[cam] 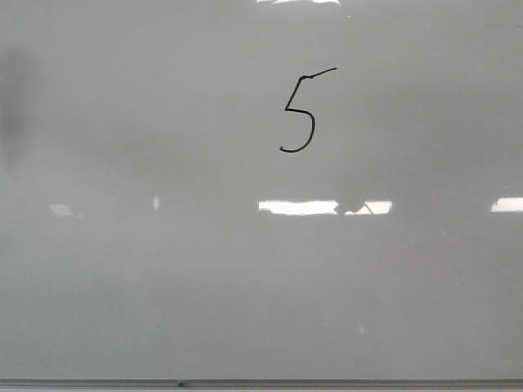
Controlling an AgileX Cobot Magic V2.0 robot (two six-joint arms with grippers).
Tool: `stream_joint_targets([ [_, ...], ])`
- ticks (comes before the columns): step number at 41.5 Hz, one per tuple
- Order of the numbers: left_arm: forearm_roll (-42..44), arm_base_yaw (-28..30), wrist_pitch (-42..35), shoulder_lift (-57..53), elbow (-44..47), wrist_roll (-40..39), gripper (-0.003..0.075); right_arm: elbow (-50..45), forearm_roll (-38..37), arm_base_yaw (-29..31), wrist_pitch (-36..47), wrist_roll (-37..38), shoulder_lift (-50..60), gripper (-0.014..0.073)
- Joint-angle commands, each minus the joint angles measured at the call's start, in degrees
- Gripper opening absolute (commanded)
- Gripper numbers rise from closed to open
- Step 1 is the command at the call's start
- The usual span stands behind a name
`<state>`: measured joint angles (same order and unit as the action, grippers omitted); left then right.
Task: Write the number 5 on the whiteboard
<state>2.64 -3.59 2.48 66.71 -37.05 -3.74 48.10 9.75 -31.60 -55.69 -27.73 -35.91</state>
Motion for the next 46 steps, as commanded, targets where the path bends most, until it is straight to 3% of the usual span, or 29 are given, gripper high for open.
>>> stream_joint_targets([
  [1, 0.02, -1.28, 6.23, -5.53, -4.45, -0.48, 0.0345, 1.46, 0.01, 0.33, 4.13, 3.23, -0.02, 0.0496],
  [13, -0.33, -11.72, 26.39, -16.06, -11.85, -0.48, 0.0344, 1.46, 0.01, 0.33, 4.2, 13.73, -0.02, 0.0496],
  [22, -0.6, -20.58, 34.4, -22.63, -12.13, -0.48, 0.0324, 1.46, 0.01, 0.33, 4.92, 18.4, -0.02, 0.0496],
  [30, -0.6, -24.51, 34.93, -25.28, -12.13, -0.48, 0.0258, 1.46, 0.01, 0.33, 5.44, 18.4, -0.02, 0.0466],
  [46, 1.02, -24.83, 35.12, -25.34, -12.13, 1.16, 0.0021, 1.46, 0.01, 0.33, 5.39, 18.4, -0.02, 0.003],
])
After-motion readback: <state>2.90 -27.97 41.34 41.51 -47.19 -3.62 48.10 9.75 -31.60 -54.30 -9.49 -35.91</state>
